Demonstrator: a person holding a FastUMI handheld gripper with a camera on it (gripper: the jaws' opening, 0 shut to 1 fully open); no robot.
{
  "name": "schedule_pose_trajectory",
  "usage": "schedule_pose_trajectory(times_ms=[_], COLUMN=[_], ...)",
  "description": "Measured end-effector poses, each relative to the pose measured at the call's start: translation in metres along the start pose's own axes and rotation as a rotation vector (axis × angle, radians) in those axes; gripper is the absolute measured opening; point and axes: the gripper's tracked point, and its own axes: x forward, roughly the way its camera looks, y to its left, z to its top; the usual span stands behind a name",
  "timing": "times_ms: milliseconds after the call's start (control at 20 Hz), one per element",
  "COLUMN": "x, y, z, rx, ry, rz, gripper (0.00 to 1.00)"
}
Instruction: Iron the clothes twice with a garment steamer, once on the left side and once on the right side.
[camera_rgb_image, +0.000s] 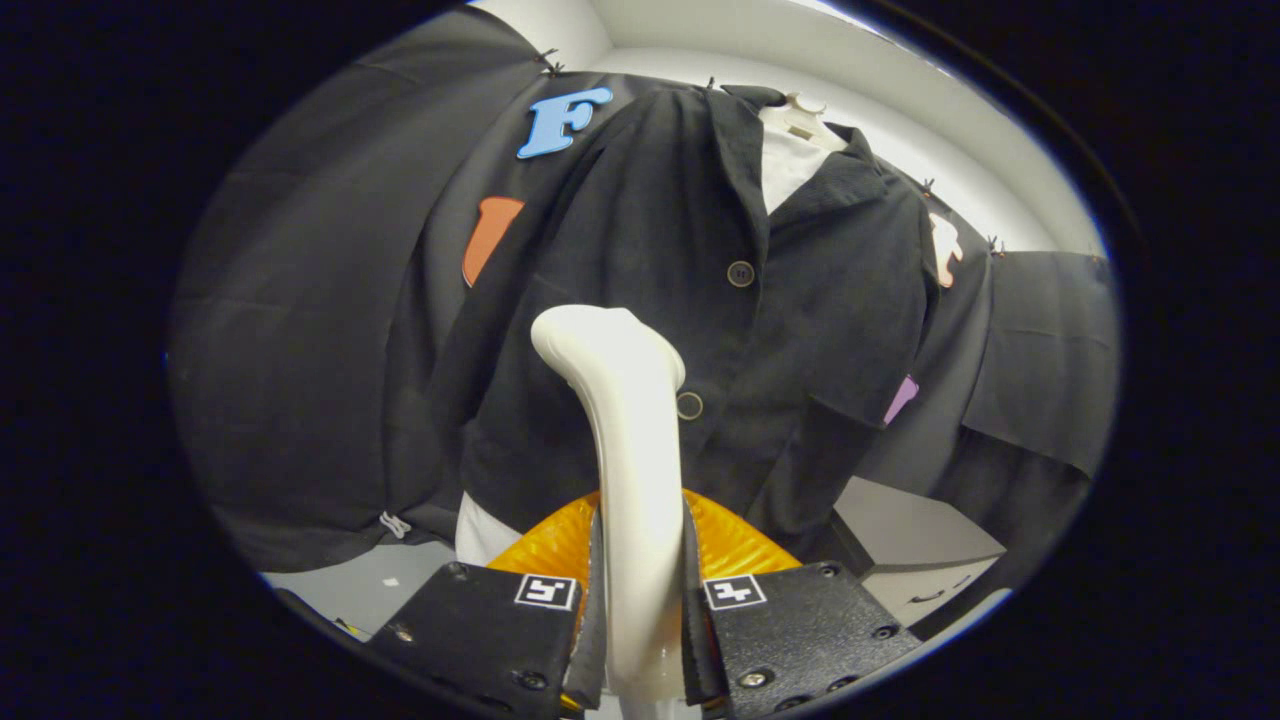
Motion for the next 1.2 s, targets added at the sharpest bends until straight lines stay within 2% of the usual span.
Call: schedule_pose_trajectory(times_ms=[800, 1200], x=[-0.009, -0.016], y=[0.036, 0.049], z=[-0.08, -0.114], rx=[-0.036, -0.044], ry=[0.135, 0.243], rz=[0.066, 0.133], gripper=[0.33, 0.33])
